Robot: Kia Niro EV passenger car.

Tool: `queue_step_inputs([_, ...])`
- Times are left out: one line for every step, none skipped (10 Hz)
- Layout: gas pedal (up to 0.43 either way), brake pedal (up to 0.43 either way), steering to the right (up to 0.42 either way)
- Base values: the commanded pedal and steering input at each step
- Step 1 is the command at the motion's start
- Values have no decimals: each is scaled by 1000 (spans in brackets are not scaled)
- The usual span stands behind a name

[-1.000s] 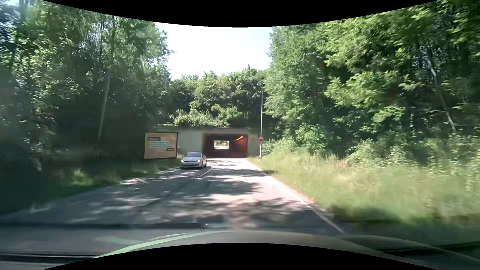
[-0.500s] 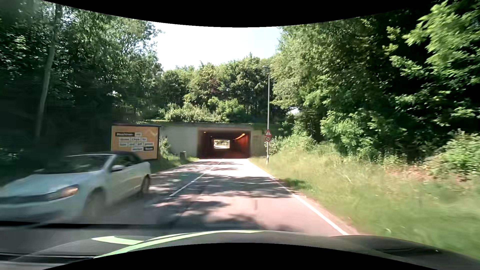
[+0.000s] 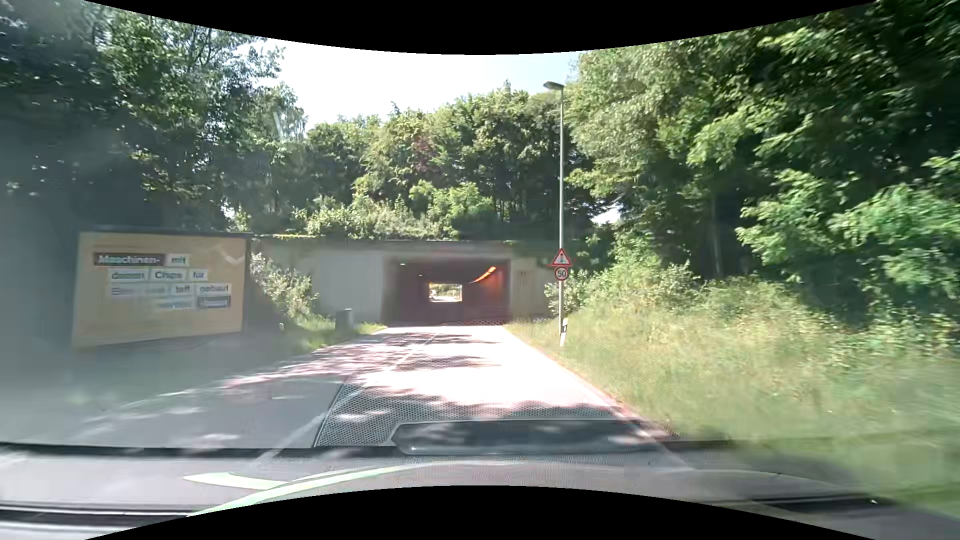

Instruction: Follow the waypoints while adhering to traffic rules and regulations

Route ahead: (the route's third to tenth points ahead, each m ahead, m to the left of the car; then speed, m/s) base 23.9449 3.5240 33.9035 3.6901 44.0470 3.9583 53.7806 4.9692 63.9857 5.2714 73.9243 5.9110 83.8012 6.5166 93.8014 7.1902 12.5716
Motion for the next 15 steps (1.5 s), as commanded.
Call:
queue_step_inputs([59, 0, -8])
queue_step_inputs([59, 0, -8])
queue_step_inputs([59, 0, -6])
queue_step_inputs([67, 0, -6])
queue_step_inputs([67, 0, -6])
queue_step_inputs([59, 0, -6])
queue_step_inputs([59, 0, -6])
queue_step_inputs([59, 0, -6])
queue_step_inputs([59, 0, -6])
queue_step_inputs([59, 0, -6])
queue_step_inputs([59, 0, -6])
queue_step_inputs([59, 0, -6])
queue_step_inputs([59, 0, -6])
queue_step_inputs([47, 0, -6])
queue_step_inputs([47, 0, -6])
